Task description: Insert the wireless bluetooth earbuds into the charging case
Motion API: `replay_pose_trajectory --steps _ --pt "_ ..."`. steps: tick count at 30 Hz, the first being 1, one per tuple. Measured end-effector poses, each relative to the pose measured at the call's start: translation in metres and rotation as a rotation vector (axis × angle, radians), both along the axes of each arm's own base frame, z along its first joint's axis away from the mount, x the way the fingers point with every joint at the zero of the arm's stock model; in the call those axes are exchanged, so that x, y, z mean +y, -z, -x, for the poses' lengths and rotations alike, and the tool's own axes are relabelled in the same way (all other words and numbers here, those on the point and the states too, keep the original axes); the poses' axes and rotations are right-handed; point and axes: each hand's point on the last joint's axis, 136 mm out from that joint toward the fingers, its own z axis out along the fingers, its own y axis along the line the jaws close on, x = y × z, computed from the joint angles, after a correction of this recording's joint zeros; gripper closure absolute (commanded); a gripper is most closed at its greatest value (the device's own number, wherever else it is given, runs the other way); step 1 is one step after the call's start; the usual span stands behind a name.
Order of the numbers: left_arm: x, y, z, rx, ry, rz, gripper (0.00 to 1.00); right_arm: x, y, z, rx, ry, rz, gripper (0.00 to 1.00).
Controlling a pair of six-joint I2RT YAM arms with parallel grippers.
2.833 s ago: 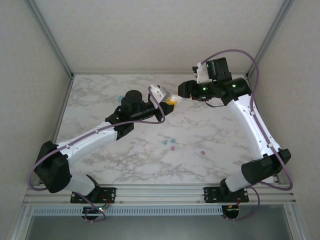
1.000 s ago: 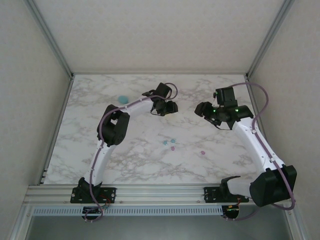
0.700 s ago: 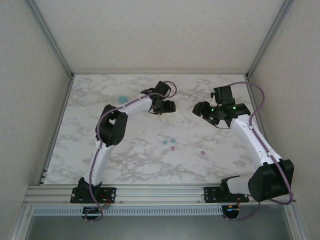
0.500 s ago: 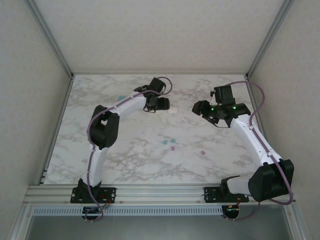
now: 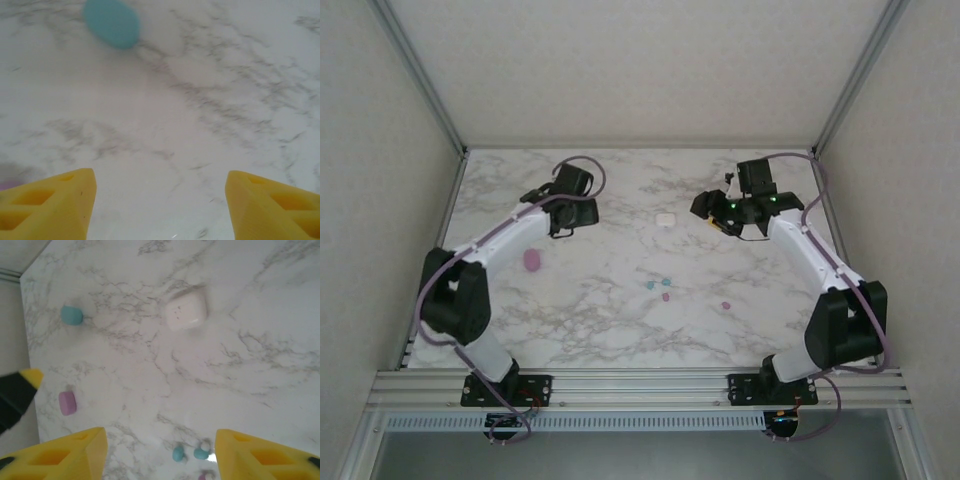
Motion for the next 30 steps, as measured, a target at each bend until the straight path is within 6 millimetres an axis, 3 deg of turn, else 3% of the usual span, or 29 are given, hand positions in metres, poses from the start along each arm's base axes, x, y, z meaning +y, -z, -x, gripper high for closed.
replay_pose_trajectory --steps 7,10,20,26,30 --pt "0.072 -0.014 0.043 -0.052 -0.178 -0.016 0.22 0.017 -0.01 -0.023 -0.027 -0.044 -0.041 0.4" --pt "0.093 -0.023 0.056 -0.073 -0.237 -0.005 0.2 0.019 -0.012 -0.03 -0.058 -0.049 -0.029 0.39" --pt "0.113 -0.05 0.067 -0.06 -0.289 -0.012 0.15 -0.007 -0.001 -0.081 -0.177 0.119 0.135 0.38" --pt "0.118 -0.04 0.068 -0.026 -0.311 -0.017 0.13 -0.006 -0.04 -0.104 -0.286 0.119 0.152 0.37" --pt "0.131 -0.023 0.077 0.007 -0.365 0.005 0.1 0.001 -0.061 -0.103 -0.317 0.063 0.139 0.36"
